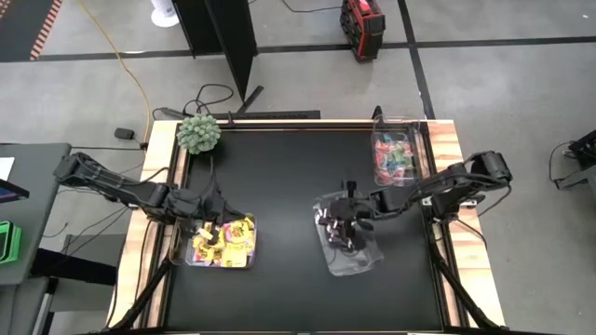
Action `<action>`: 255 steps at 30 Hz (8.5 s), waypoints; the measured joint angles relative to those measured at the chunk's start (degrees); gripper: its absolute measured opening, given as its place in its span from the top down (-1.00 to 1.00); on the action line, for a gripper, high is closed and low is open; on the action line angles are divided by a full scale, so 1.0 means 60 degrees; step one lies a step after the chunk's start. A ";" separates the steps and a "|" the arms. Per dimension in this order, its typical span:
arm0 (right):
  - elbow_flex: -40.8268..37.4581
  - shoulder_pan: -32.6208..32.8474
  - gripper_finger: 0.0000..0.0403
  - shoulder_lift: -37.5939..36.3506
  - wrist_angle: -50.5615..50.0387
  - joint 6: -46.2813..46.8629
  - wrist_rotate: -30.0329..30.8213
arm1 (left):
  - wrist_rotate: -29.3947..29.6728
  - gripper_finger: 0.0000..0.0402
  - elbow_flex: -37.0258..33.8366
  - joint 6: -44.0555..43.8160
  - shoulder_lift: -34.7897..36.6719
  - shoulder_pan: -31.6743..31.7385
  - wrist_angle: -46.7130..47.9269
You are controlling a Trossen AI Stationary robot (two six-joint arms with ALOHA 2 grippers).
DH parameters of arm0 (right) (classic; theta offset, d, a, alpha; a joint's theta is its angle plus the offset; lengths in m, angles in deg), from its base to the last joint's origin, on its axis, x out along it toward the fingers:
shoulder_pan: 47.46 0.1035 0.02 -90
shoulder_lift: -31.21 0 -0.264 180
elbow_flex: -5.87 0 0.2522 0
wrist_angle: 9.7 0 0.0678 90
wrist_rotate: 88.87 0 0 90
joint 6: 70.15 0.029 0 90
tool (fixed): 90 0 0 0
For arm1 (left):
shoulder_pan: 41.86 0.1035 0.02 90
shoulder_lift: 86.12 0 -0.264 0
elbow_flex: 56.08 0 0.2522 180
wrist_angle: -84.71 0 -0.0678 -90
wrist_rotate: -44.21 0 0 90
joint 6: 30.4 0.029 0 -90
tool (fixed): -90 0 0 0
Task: Sort candy
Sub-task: Move the bottom right transparent container to the left side of the top right transparent container
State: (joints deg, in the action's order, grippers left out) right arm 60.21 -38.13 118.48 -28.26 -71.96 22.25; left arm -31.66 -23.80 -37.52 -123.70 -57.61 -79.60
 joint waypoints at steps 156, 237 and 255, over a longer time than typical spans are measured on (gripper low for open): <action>0.0222 0.1527 0.97 -0.0754 0.2455 -0.1216 0.2453 | -0.1398 1.00 0.1869 -0.3723 -0.1380 -0.0193 0.5202; 0.0226 0.1063 0.97 -0.0751 0.3555 -0.2189 0.1354 | -0.2900 0.97 0.6412 0.0056 -0.6230 -0.1911 0.6006; 0.0229 0.0279 0.97 -0.0157 0.3694 -0.2364 0.0420 | -0.1895 0.99 0.5351 -0.1036 -0.7185 -0.1154 0.6664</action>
State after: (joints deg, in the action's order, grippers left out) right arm 61.59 -36.45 117.54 -6.09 -86.14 24.77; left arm -43.02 8.31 -43.74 -166.81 -64.53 -39.61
